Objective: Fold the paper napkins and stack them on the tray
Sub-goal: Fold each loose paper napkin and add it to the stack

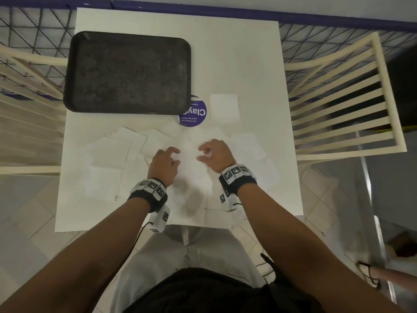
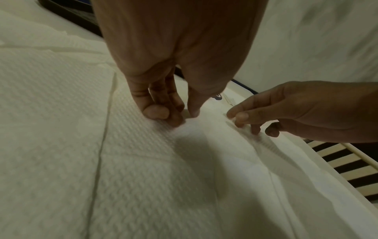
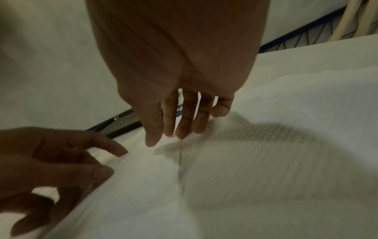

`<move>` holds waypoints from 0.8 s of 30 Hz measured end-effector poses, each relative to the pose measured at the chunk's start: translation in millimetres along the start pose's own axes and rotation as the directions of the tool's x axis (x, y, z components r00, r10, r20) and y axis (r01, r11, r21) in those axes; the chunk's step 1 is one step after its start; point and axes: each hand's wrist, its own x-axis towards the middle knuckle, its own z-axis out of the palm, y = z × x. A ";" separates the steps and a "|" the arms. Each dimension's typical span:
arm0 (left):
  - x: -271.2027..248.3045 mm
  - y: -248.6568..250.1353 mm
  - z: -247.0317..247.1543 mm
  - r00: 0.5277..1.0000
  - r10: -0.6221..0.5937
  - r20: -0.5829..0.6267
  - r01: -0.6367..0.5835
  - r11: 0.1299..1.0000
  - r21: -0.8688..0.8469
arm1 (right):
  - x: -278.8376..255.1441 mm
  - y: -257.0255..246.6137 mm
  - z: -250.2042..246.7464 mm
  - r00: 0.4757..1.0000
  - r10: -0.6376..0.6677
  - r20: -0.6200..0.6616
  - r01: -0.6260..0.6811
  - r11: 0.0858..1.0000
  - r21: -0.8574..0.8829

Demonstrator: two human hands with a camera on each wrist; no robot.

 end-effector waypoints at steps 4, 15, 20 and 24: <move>-2.9 -1.2 -5.6 0.998 0.034 -0.053 -0.035 0.999 -0.021 | -5.1 -3.6 9.5 0.999 0.025 -0.020 -0.027 0.991 -0.131; -0.8 -24.2 -13.1 0.995 0.104 -0.008 -0.101 0.981 0.164 | -13.2 -10.3 15.3 0.999 0.049 -0.004 -0.049 0.970 -0.239; -6.7 -16.9 -18.8 0.963 0.239 -0.122 -0.208 0.952 0.224 | -16.6 -16.4 17.1 0.999 0.016 -0.038 -0.021 0.991 -0.132; -5.1 -6.5 -23.8 0.956 0.247 -0.160 -0.225 0.964 0.142 | -20.8 -39.9 9.3 0.997 0.062 0.054 -0.072 0.973 0.217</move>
